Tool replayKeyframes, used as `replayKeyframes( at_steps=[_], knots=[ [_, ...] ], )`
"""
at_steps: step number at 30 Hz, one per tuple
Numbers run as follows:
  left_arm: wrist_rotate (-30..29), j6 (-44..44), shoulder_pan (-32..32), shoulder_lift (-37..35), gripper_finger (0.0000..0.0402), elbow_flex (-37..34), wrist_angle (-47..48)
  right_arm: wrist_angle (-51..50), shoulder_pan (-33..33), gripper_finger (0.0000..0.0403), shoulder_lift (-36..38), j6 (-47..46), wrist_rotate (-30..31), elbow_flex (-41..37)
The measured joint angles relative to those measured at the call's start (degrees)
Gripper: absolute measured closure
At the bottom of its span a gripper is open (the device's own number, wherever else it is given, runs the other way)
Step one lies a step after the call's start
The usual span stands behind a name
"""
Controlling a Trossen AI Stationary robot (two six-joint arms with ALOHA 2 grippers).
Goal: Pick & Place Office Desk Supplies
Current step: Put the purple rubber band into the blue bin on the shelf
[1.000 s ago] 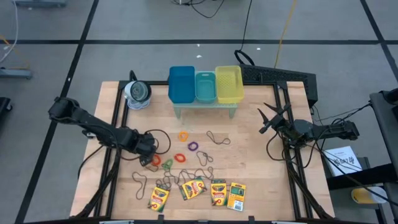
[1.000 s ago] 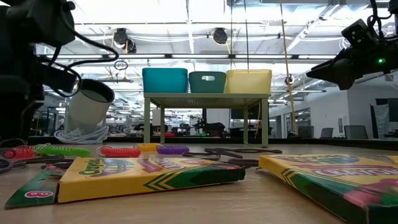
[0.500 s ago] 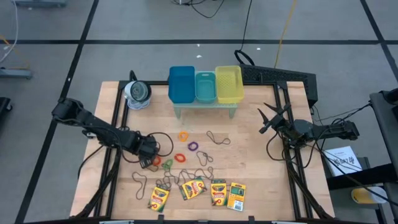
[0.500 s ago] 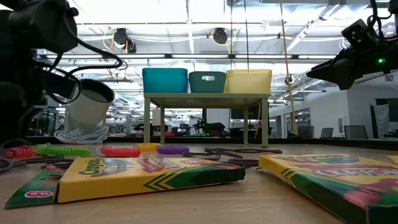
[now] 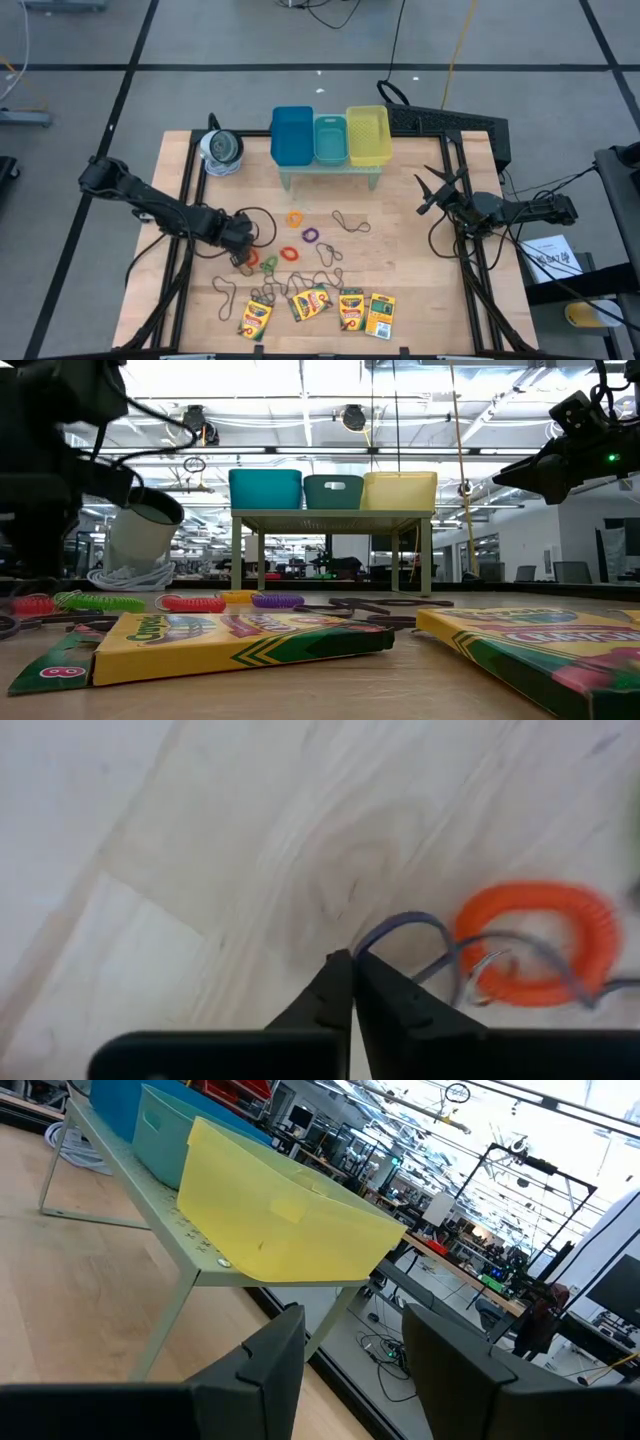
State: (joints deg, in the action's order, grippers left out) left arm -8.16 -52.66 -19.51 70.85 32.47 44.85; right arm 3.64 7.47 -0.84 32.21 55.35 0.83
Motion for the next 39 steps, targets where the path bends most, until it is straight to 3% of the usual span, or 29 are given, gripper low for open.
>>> replayKeyframes(
  at_steps=[5, 15, 20, 30, 39],
  knots=[
    [-5.4, -0.1, 0.0, -4.3, 0.039, 2.7, -0.3, 0.0, 0.0, 0.0243, 0.0, 0.0, 0.0, 0.0],
    [-22.7, 7.8, 0.0, -9.7, 0.0387, 11.8, -3.7, 0.0, 0.0, 0.0243, 0.0, 0.0, 0.0, 0.0],
    [-29.2, 16.4, 0.1, -10.7, 0.0397, 13.3, -12.7, 0.0, 0.0, 0.0243, 0.0, 0.0, 0.0, 0.0],
    [-30.9, 39.3, 3.1, -10.1, 0.0397, 13.3, -36.7, 0.0, 0.0, 0.0243, 0.0, 0.0, 0.0, 0.0],
    [-27.9, 47.4, 5.9, -10.1, 0.0394, 13.3, -49.5, 0.0, 0.0, 0.0243, 0.0, 0.0, 0.0, 0.0]
  ],
)
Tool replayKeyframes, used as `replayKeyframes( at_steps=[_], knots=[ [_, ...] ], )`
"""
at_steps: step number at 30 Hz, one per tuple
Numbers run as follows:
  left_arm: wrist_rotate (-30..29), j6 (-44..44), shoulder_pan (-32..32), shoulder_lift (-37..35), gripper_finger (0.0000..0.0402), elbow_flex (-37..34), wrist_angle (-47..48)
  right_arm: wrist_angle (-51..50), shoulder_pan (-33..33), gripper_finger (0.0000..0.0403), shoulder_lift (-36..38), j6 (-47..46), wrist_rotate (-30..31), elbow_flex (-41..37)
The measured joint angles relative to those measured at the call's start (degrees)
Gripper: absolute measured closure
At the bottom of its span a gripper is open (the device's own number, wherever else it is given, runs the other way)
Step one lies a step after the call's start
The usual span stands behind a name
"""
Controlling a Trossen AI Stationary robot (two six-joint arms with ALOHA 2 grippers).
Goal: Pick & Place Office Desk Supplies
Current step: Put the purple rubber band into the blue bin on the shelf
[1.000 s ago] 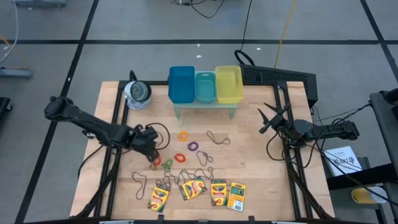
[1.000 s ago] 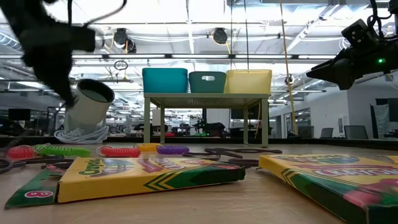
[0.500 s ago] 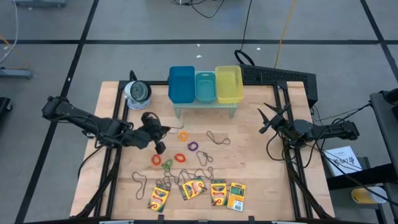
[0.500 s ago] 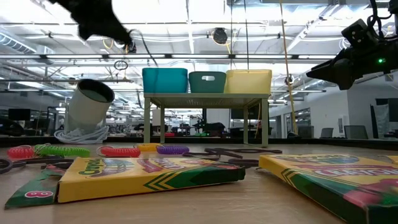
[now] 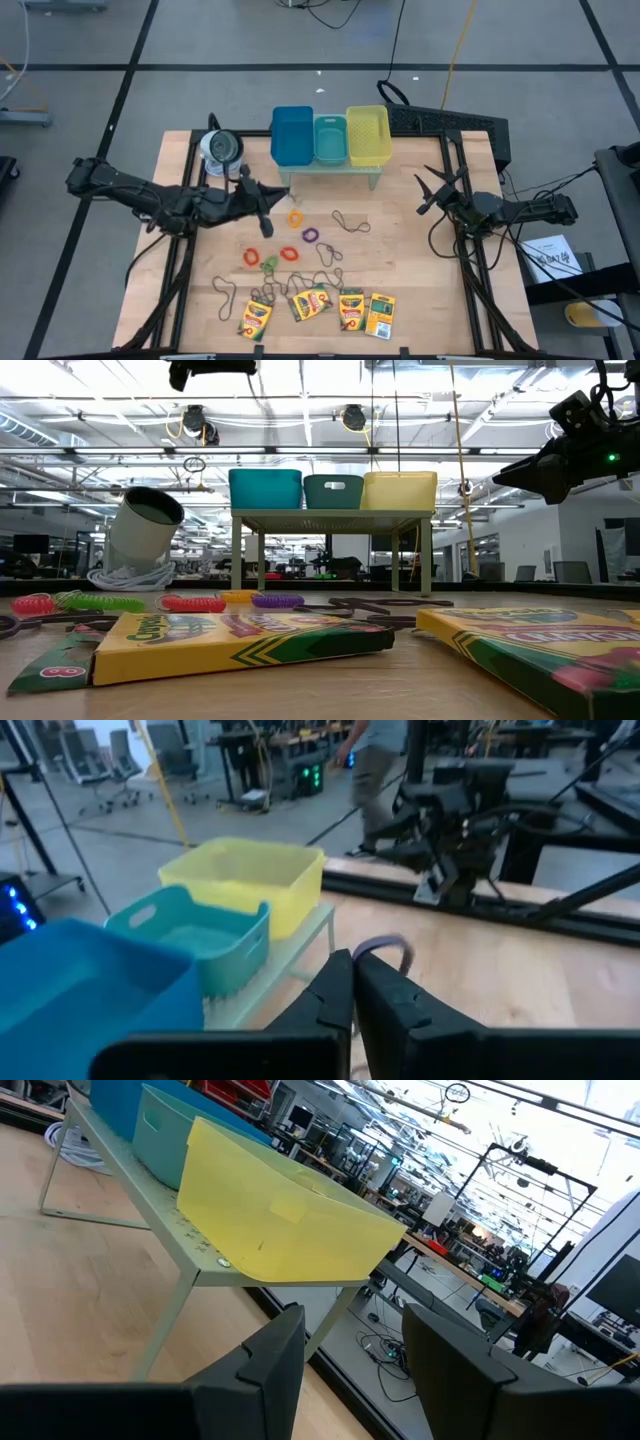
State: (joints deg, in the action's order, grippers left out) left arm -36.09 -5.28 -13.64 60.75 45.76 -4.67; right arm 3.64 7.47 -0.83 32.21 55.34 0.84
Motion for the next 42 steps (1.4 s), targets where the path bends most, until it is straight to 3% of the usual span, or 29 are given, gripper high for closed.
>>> replayKeyframes(
  at_steps=[9, 14, 18, 25, 32, 42],
  knots=[
    [0.6, 0.7, 2.1, 0.0, 0.0387, 0.0, -3.7, 0.1, 0.0, 0.0243, 0.0, 0.7, 0.0, 0.0],
    [0.7, 0.7, 3.5, 0.0, 0.0393, 0.0, -4.3, 2.2, -0.3, 0.0243, 0.0, 19.8, -0.3, 0.0],
    [0.7, 0.7, 5.2, 0.0, 0.0377, 0.0, -5.5, 1.7, -0.3, 0.0243, 0.0, 28.1, -0.1, 0.0],
    [6.9, 2.2, 9.7, 0.0, 0.0396, 0.0, -5.9, 1.9, -0.3, 0.0243, 0.0, 30.4, -0.1, 0.0],
    [9.7, 2.4, 13.6, 0.0, 0.0374, 0.0, -5.9, 2.0, -0.3, 0.0243, 0.0, 30.4, -0.5, 0.0],
    [10.8, 2.5, 16.9, 0.0, 0.0392, 0.0, -6.3, 2.5, -0.3, 0.0243, 0.0, 27.6, -25.9, 0.0]
  ],
)
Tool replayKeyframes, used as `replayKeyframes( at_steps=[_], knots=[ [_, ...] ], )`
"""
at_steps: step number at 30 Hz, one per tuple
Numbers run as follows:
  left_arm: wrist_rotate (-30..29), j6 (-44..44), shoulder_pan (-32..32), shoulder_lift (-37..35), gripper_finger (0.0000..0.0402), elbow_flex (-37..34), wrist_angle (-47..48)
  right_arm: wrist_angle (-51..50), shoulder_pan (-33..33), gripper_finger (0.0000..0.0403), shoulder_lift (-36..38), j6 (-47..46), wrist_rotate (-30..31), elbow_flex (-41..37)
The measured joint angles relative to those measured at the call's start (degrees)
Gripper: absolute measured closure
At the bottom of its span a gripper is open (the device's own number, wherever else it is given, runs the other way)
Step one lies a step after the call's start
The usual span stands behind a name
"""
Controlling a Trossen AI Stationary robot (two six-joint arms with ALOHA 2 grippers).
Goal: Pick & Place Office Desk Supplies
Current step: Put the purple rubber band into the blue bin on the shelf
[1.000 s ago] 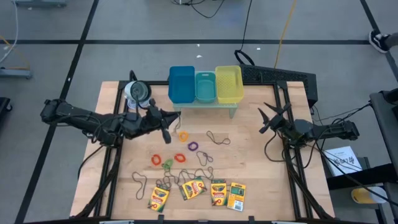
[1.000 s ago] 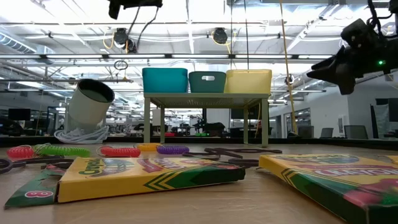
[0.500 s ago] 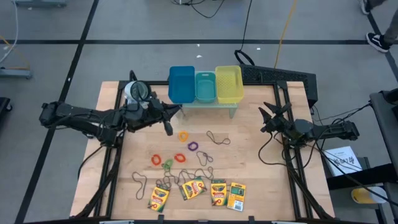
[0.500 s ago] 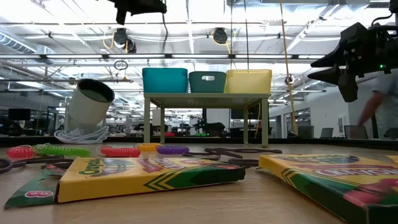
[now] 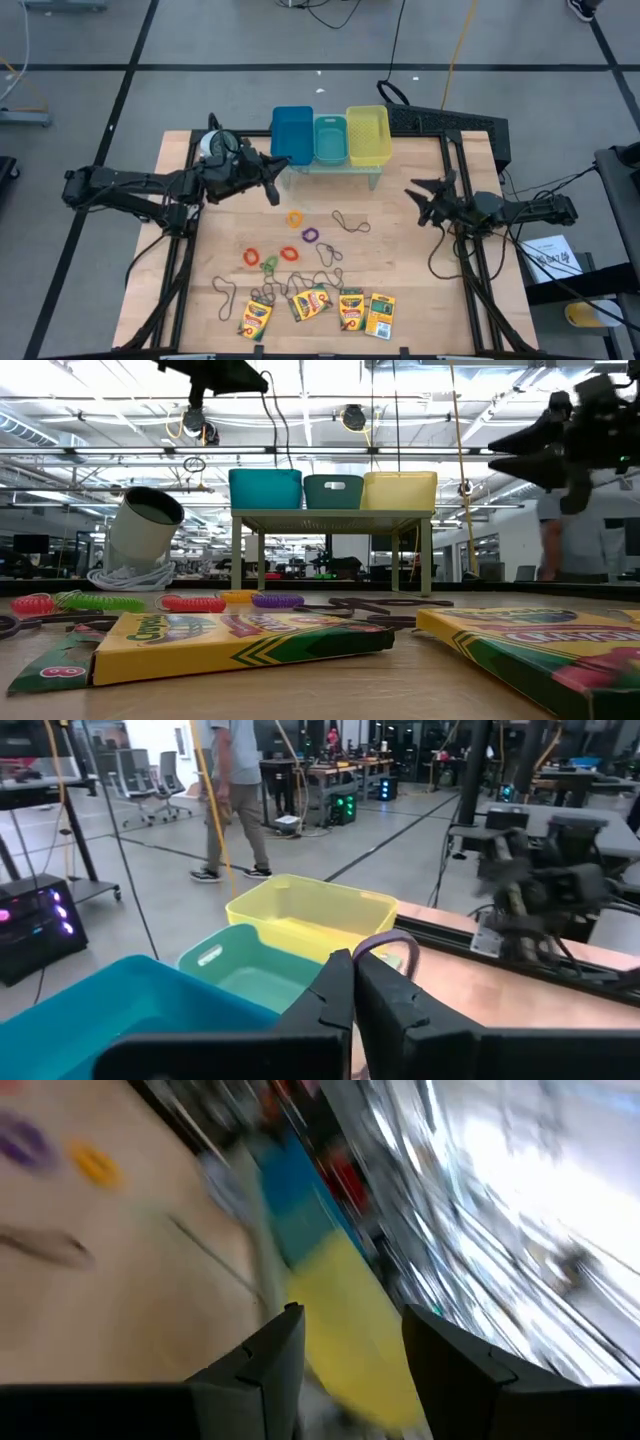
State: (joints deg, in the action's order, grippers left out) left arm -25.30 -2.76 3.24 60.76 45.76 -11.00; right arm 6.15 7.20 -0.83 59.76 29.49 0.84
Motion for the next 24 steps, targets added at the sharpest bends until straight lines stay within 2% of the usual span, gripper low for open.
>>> replayKeyframes(
  at_steps=[3, 6, 9, 17, 24],
  knots=[
    [0.0, -0.2, 0.8, 0.0, 0.0377, 0.0, -0.1, 0.1, 0.0, 0.0243, 0.0, -2.1, -10.9, 0.0],
    [-0.2, -0.1, 1.9, 0.0, 0.0371, 0.0, -0.2, 2.0, 0.0, 0.0243, 0.0, -4.2, -15.8, 0.0],
    [-0.2, -0.1, 3.3, 0.0, 0.037, 0.0, -2.1, 2.6, 0.0, 0.0243, 0.0, -7.7, -17.2, 0.0],
    [-0.1, 3.1, 5.8, 0.0, 0.0396, 0.0, -14.5, 2.6, 0.0, 0.0243, 0.0, -8.1, -17.8, 0.0],
    [-0.1, 4.6, 10.6, 0.1, 0.0369, 0.0, -17.8, 2.6, 0.0, 0.0243, 0.0, -8.1, -17.8, 0.0]
  ],
)
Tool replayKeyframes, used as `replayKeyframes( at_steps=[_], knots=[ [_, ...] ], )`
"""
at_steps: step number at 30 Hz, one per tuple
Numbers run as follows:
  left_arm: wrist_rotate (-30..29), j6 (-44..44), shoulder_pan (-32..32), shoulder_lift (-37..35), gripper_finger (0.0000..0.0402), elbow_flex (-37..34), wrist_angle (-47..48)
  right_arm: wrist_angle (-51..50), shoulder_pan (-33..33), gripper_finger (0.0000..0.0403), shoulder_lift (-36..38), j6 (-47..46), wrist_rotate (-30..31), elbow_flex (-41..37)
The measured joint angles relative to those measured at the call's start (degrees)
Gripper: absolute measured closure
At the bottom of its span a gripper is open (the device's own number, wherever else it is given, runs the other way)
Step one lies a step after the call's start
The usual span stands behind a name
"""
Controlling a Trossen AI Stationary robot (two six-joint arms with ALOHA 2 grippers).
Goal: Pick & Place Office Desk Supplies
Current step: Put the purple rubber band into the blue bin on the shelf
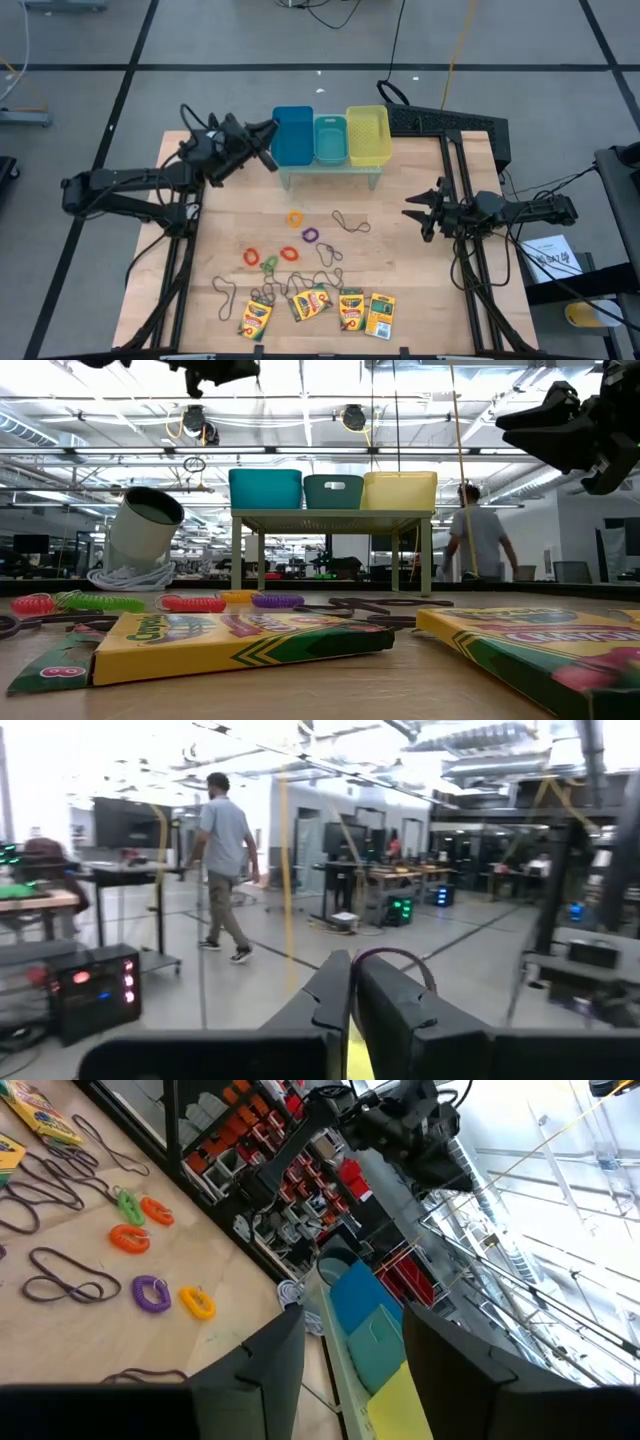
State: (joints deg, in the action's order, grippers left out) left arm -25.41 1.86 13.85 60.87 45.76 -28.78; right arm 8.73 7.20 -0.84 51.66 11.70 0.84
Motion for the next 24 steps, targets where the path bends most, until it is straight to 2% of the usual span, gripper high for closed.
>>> replayKeyframes(
  at_steps=[12, 24],
  knots=[
    [0.0, -2.2, 6.2, 9.6, 0.0367, 0.0, -5.6, 0.0, 0.0, 0.0243, 0.0, -1.6, 0.0, 0.0],
    [0.1, -0.6, 6.1, 10.5, 0.0366, 0.0, -8.4, -0.2, 0.0, 0.0243, 0.0, -3.0, 0.1, 0.0]
  ],
)
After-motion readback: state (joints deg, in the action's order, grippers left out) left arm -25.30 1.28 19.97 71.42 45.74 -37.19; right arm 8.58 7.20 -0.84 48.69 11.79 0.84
